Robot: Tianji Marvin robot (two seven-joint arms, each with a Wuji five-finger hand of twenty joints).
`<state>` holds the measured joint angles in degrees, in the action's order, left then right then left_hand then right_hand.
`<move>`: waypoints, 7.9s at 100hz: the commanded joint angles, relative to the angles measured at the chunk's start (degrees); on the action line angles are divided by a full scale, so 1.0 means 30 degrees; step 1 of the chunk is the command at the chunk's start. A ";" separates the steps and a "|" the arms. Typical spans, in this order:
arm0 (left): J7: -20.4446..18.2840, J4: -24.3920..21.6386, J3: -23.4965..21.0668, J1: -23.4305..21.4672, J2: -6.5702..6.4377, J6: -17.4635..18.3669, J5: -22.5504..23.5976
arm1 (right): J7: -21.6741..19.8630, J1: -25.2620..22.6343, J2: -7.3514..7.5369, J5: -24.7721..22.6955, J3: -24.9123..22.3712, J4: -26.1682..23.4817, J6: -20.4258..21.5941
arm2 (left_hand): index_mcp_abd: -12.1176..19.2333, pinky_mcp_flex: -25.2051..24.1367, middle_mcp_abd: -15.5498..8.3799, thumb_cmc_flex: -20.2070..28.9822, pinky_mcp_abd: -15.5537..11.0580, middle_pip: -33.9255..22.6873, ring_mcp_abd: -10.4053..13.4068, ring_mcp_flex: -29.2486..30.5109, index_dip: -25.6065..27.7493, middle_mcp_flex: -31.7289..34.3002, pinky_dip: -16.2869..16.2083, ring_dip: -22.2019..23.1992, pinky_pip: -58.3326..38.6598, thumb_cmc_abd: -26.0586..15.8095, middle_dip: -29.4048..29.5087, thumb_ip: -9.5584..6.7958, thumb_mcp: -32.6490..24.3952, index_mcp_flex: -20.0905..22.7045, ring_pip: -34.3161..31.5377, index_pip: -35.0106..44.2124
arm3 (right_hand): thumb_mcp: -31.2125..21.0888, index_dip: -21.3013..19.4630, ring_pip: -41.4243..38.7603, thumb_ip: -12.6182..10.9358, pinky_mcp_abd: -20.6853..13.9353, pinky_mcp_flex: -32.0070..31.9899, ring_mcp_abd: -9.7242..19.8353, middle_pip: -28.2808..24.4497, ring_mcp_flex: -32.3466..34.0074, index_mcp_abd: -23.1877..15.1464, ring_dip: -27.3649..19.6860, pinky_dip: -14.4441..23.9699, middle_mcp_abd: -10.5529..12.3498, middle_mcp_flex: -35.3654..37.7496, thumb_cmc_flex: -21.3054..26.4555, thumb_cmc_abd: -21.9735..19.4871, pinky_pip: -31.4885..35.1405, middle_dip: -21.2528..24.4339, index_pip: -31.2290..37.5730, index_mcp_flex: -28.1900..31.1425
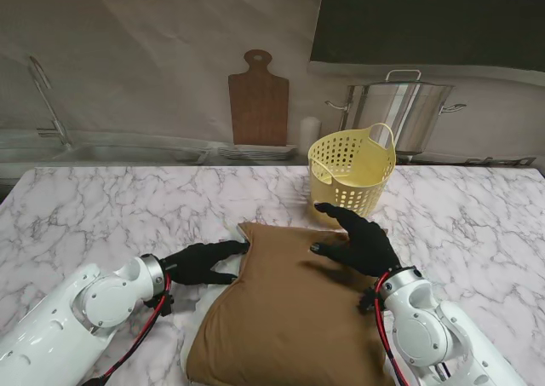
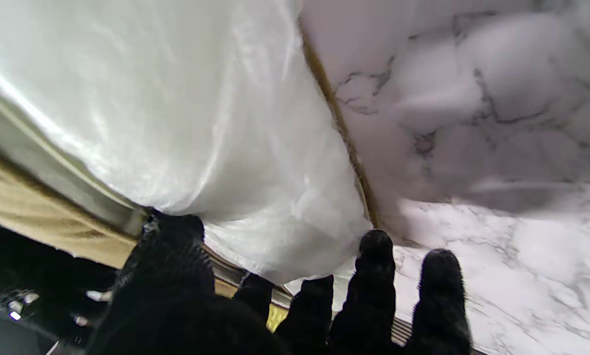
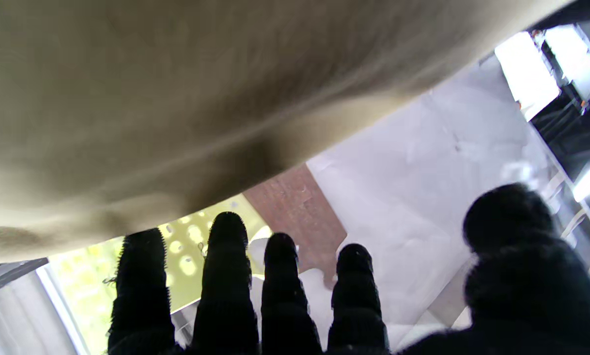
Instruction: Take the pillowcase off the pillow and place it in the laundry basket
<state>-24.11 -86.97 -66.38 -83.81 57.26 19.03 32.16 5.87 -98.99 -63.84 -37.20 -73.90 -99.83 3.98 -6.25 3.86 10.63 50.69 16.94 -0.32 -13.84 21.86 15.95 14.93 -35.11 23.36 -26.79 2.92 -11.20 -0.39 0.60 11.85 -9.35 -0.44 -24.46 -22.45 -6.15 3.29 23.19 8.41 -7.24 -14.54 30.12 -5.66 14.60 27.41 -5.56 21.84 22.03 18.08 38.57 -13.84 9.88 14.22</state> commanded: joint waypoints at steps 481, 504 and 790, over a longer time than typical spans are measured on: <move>-0.6733 0.0402 0.4955 0.3407 -0.1367 -0.1926 0.0627 | -0.5702 -0.5030 0.1419 -1.2205 -0.2371 -0.3945 -0.1989 | 0.0822 -0.0163 -0.2054 -0.0193 -0.0668 0.0091 0.0819 -0.0355 -0.0701 -0.1248 -0.0099 -0.0676 0.1071 0.1628 0.1201 0.0324 0.0313 -0.0237 0.0615 0.0040 | -0.7535 0.2039 -2.5636 0.1662 -0.3611 1.2838 0.5663 -1.3878 1.5268 -0.0407 0.9449 0.1928 0.1600 1.8528 0.6797 0.4174 1.6879 -0.9176 1.4984 1.1875; -0.7027 0.0607 0.5326 0.3634 -0.1451 -0.2095 0.0804 | -0.6988 -0.5199 0.1455 -1.3560 -0.2677 -0.3531 -0.3023 | 0.0822 -0.0152 -0.2078 -0.0252 -0.0714 0.0109 0.0848 -0.0406 -0.0685 -0.1315 -0.0142 -0.0697 0.1206 0.1628 0.1207 0.0320 0.0310 -0.0278 0.0633 0.0025 | -0.7358 0.1940 -2.5511 0.1740 -0.3725 1.2708 0.5617 -1.3728 1.5247 -0.0601 0.9375 0.1856 0.1626 1.8381 0.6839 0.3953 1.6777 -0.9346 1.4851 1.1775; -0.6442 0.1337 1.0042 0.7798 -0.1103 -0.4802 -0.0914 | -0.4008 -0.5762 0.1483 -1.2284 -0.3056 -0.4357 0.1190 | 0.0576 -0.0016 -0.1111 0.0308 -0.0816 0.0142 0.0842 -0.0183 -0.0423 -0.1238 -0.0199 -0.0536 0.0320 0.1415 0.0980 0.0319 0.0284 -0.0174 0.0458 0.0088 | -0.6635 -0.7530 -0.4939 0.0340 0.0626 0.1102 0.2221 -0.5586 0.7352 -0.0565 0.4836 -0.1394 0.2982 1.2480 0.1319 0.4786 0.3003 -0.6063 1.6198 1.8014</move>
<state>-41.07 -85.86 -37.23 -59.34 55.75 5.39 28.48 -4.85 -114.55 -60.26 -72.70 -81.59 -114.07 9.50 0.84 4.17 -2.74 48.01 10.89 -0.21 -4.85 20.87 14.56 11.62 -36.16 22.81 -31.51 5.28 -8.95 1.57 3.58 11.17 -7.35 -1.43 -37.89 -38.85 -16.02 8.61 23.01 11.96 -0.13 -25.82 48.80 -15.73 26.42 23.40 4.66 56.49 23.88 29.73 47.28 -29.97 47.78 57.54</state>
